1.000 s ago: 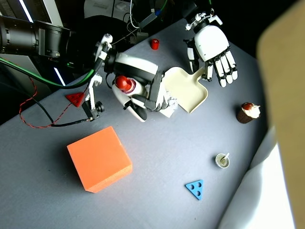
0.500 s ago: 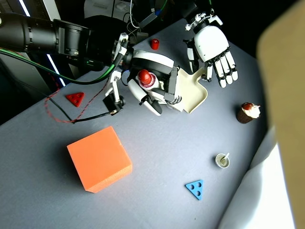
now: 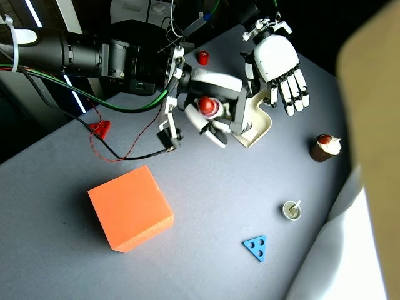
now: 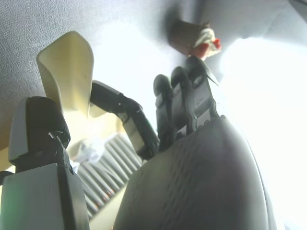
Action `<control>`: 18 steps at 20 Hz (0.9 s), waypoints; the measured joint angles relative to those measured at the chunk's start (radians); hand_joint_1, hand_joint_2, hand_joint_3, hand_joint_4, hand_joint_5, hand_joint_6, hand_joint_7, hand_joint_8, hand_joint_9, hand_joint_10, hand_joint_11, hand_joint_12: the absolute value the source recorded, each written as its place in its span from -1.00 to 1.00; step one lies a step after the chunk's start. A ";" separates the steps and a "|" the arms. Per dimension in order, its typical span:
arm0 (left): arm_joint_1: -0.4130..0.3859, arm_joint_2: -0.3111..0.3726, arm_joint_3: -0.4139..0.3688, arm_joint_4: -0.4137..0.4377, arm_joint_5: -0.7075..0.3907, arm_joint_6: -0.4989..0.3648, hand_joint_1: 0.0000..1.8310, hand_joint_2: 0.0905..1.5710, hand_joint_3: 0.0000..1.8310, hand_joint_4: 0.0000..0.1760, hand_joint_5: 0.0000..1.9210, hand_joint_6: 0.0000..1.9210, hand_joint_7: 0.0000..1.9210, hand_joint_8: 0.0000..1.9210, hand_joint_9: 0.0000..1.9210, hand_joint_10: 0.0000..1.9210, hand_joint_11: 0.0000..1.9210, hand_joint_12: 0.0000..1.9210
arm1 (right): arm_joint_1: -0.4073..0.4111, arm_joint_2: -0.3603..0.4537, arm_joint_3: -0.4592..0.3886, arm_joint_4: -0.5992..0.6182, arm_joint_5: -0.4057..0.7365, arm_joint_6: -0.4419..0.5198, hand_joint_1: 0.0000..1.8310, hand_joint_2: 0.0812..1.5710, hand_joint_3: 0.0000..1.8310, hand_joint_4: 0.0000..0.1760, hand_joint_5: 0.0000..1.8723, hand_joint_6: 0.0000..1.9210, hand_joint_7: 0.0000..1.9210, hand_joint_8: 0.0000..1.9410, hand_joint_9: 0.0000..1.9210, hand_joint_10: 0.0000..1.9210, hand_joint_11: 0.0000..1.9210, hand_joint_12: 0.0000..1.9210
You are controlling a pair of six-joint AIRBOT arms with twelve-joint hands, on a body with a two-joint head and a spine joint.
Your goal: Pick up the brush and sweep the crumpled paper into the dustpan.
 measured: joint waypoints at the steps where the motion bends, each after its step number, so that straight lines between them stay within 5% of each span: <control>1: 0.000 0.000 0.000 0.000 -0.002 0.000 0.16 0.40 -1.00 -0.67 0.00 0.06 -0.73 -1.00 -0.81 -1.00 -1.00 -0.49 | -0.003 0.000 -0.002 -0.002 -0.006 0.001 0.42 0.44 -1.00 -1.00 0.06 1.00 0.11 1.00 0.39 1.00 0.57 1.00; 2: 0.000 0.000 0.000 0.000 -0.003 0.000 0.15 0.40 -1.00 -0.30 -0.01 0.06 -0.73 -1.00 -0.79 -0.99 -1.00 -0.44 | -0.009 0.000 -0.002 -0.007 -0.013 0.002 0.42 0.43 -1.00 -1.00 0.09 1.00 0.12 1.00 0.39 1.00 0.57 1.00; 3: 0.000 -0.002 0.001 0.000 -0.005 0.000 0.14 0.41 -1.00 -0.26 -0.01 0.07 -0.72 -1.00 -0.77 -0.99 -1.00 -0.38 | -0.019 0.006 -0.006 -0.014 -0.019 0.002 0.43 0.44 -1.00 -1.00 0.09 1.00 0.10 1.00 0.39 1.00 0.56 1.00; 5: 0.000 -0.002 0.002 0.000 -0.006 0.000 0.17 0.41 -1.00 -0.84 -0.01 0.06 -0.73 -1.00 -0.81 -0.99 -1.00 -0.50 | -0.022 0.031 -0.027 -0.030 -0.016 0.005 0.41 0.45 -1.00 -1.00 0.07 1.00 0.12 1.00 0.39 1.00 0.56 1.00; 6: 0.000 -0.002 0.003 0.001 -0.006 0.000 0.17 0.41 -1.00 -0.89 -0.01 0.06 -0.74 -1.00 -0.82 -1.00 -1.00 -0.55 | -0.022 0.045 -0.036 -0.053 -0.019 0.005 0.41 0.44 -1.00 -1.00 0.05 1.00 0.12 1.00 0.39 1.00 0.56 1.00; 8: 0.000 -0.002 0.003 0.000 -0.007 0.000 0.15 0.42 -1.00 -0.52 -0.02 0.09 -0.74 -1.00 -0.80 -1.00 -1.00 -0.40 | -0.021 0.078 -0.052 -0.074 -0.029 0.000 0.40 0.44 -1.00 -1.00 0.04 1.00 0.14 1.00 0.40 1.00 0.55 1.00; 10: 0.000 -0.002 0.003 0.000 -0.008 0.000 0.15 0.41 -1.00 -0.36 -0.01 0.07 -0.71 -1.00 -0.79 -1.00 -1.00 -0.37 | -0.017 0.097 -0.052 -0.058 -0.010 -0.027 0.41 0.43 -1.00 -1.00 0.04 1.00 0.14 1.00 0.41 1.00 0.56 1.00; 12: 0.000 -0.002 0.003 0.000 -0.007 0.000 0.16 0.41 -1.00 -0.60 -0.01 0.07 -0.71 -1.00 -0.77 -0.99 -1.00 -0.29 | -0.004 0.104 -0.052 -0.006 0.018 -0.083 0.42 0.43 -1.00 -1.00 0.04 1.00 0.12 1.00 0.39 1.00 0.57 1.00; 13: 0.000 -0.002 0.003 0.000 -0.007 0.000 0.16 0.41 -1.00 -0.67 -0.01 0.07 -0.72 -1.00 -0.79 -1.00 -1.00 -0.32 | 0.007 0.104 -0.052 0.041 0.039 -0.114 0.42 0.42 -1.00 -1.00 -0.02 0.76 0.12 1.00 0.40 1.00 0.56 1.00; 14: 0.000 -0.002 0.003 0.000 -0.007 0.000 0.15 0.41 -1.00 -0.40 -0.01 0.07 -0.71 -0.99 -0.78 -1.00 -1.00 -0.33 | 0.014 0.104 -0.052 0.067 0.057 -0.130 0.42 0.43 -1.00 -1.00 -0.05 0.82 0.13 1.00 0.40 1.00 0.57 1.00; 15: 0.000 -0.002 0.003 0.000 -0.006 0.000 0.14 0.40 -1.00 0.09 0.01 0.04 -0.65 -0.99 -0.72 -0.99 -0.97 -0.28 | 0.021 0.103 -0.051 0.088 0.082 -0.143 0.42 0.43 -1.00 -1.00 0.00 0.96 0.13 1.00 0.39 1.00 0.56 1.00; 18: 0.000 -0.002 0.003 0.000 -0.007 0.001 0.15 0.39 -1.00 -0.14 0.01 0.03 -0.63 -1.00 -0.74 -0.99 -1.00 -0.33 | 0.024 0.085 -0.042 0.094 0.133 -0.157 0.44 0.43 -1.00 -1.00 0.06 1.00 0.09 1.00 0.36 1.00 0.55 1.00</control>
